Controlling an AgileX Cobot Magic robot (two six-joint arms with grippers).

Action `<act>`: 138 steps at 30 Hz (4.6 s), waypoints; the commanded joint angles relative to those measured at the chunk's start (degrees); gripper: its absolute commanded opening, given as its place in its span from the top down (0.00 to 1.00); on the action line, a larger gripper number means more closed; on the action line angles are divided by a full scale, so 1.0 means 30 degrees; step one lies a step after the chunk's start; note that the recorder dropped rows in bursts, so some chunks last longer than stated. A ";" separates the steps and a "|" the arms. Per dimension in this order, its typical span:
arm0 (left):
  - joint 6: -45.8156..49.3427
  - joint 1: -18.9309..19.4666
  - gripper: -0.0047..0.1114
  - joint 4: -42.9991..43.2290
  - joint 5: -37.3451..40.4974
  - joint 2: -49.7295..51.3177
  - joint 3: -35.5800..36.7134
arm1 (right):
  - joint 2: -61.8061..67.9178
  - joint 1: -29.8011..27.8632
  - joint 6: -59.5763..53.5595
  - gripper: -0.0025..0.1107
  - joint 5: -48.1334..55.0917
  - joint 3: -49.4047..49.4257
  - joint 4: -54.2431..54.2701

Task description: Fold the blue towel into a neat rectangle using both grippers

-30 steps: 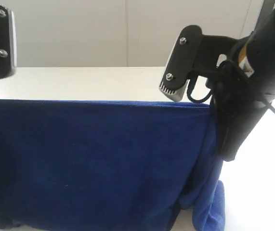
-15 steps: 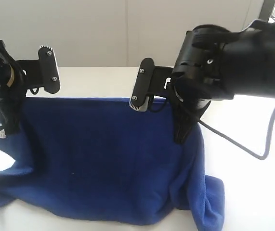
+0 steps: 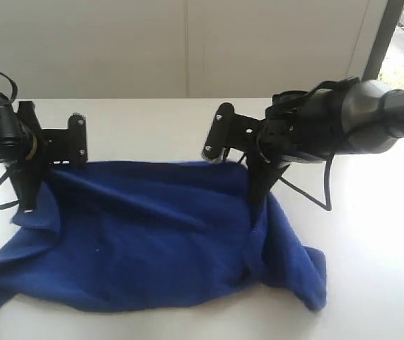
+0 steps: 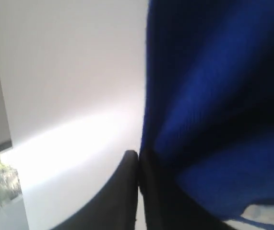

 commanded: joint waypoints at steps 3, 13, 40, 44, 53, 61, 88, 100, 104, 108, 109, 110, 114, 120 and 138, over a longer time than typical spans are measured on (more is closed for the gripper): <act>-0.1308 0.0833 0.30 0.0510 0.1280 0.0415 -0.0949 | 0.0101 -0.0758 0.5126 0.43 0.1138 0.0135 -0.4627; -0.2941 0.0536 0.27 0.0396 0.2295 -0.0897 -0.2640 | -0.3160 -0.0723 0.5767 0.44 0.0555 0.0135 -0.2907; -0.5252 -0.9361 0.96 -1.2741 1.5212 -1.2469 0.0578 | -1.4910 0.0303 -0.9168 0.85 1.0747 0.2873 1.9570; -0.8704 -0.9169 0.96 -0.8109 1.4737 -1.2431 0.1921 | -1.4684 0.0334 -0.9094 0.84 0.9872 0.3851 1.9952; -1.4874 -0.3019 0.70 -0.6462 0.8391 -1.1083 0.4125 | -1.2213 0.0474 -0.9054 0.66 0.6414 0.4946 2.0394; -0.9433 0.3231 0.38 -1.5353 0.4084 -0.7764 0.4091 | -0.9655 0.0474 -0.9054 0.61 0.3401 0.4946 2.0281; -0.4601 0.4753 0.41 -2.2318 0.0971 -0.1399 0.1992 | -0.8041 0.0474 -0.7067 0.61 0.4250 0.4339 2.1091; -0.4488 0.4753 0.42 -2.1996 0.0846 -0.0766 0.1992 | -0.8074 0.0474 -0.7293 0.61 0.4403 0.4339 2.1940; -0.4488 0.4753 0.56 -2.1996 0.0963 -0.0325 0.1992 | -0.8074 0.0474 -0.7671 0.61 0.4315 0.4339 2.1968; -0.4488 0.4753 0.78 -2.1996 0.0878 -0.0437 0.1992 | -0.8034 0.0474 -0.8189 0.61 0.4526 0.4339 2.1968; -0.4488 0.4753 0.80 -2.1996 0.0837 -0.0520 0.1992 | -0.7991 0.0474 -0.8367 0.61 0.4526 0.4339 2.1968; -0.4488 0.4753 0.84 -2.1996 0.0739 -0.0704 0.1992 | -0.7747 0.0474 -0.8918 0.61 0.4295 0.4375 2.2015; -0.4488 0.4753 0.86 -2.1996 0.0435 -0.1602 0.1992 | -0.6019 0.0736 -1.0998 0.58 0.3316 0.4439 2.2015; -0.4369 0.4753 0.86 -2.1795 0.0654 -0.2242 0.1992 | -0.3331 0.0990 -1.1316 0.56 0.1364 0.4439 2.1321; -0.3634 0.4753 0.86 -2.1795 0.0690 -0.2242 0.1992 | -0.2234 0.0990 -1.1233 0.98 0.0628 0.4357 2.0539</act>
